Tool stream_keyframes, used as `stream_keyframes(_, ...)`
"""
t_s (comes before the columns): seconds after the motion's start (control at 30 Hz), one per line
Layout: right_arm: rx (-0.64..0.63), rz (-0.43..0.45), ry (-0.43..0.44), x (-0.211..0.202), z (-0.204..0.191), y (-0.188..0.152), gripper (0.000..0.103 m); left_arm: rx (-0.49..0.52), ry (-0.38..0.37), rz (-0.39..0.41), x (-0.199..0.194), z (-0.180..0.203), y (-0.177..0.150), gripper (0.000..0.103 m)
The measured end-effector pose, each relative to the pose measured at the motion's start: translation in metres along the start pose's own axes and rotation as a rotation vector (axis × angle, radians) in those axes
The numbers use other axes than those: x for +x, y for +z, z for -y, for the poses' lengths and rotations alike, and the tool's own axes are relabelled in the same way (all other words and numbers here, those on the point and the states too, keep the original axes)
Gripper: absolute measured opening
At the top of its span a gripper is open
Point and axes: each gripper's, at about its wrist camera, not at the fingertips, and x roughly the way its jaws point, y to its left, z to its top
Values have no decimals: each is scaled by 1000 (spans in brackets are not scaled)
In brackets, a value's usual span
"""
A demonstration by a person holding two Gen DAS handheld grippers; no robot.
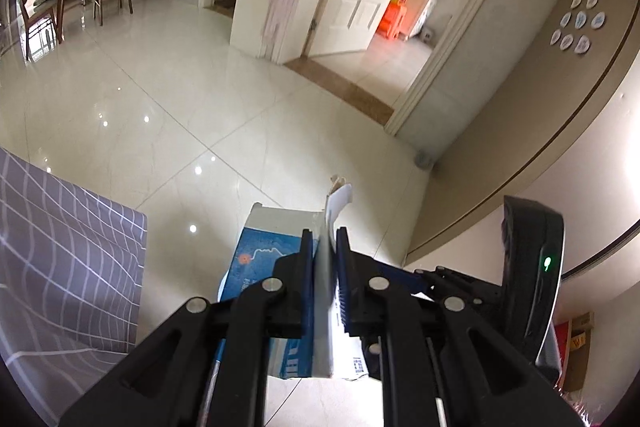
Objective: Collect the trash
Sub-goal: 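Carry the striped wrapper and carton over the blue bucket and open both grippers, then move both grippers back over the trash on the table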
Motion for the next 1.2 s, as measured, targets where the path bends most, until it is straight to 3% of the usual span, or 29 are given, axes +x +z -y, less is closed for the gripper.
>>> stream_keyframes(0.33,58,67,-57,-22,31,-9,62,14,-24,-53,29,5,-5,11)
stream_keyframes(0.6,66,154,-140,-52,45,-8,66,12,-37,-64,37,11,-4,11)
stream_keyframes(0.77,96,203,-148,-72,55,-11,66,13,-37,-59,39,17,1,13)
stream_keyframes(0.83,104,220,-154,-77,56,-11,66,-16,-15,-76,41,14,2,43)
stream_keyframes(0.87,106,222,-155,-79,56,-12,66,-31,-3,-72,41,13,2,69)
stream_keyframes(1.2,87,224,-137,-89,41,-14,66,-11,47,-41,11,17,-4,71)
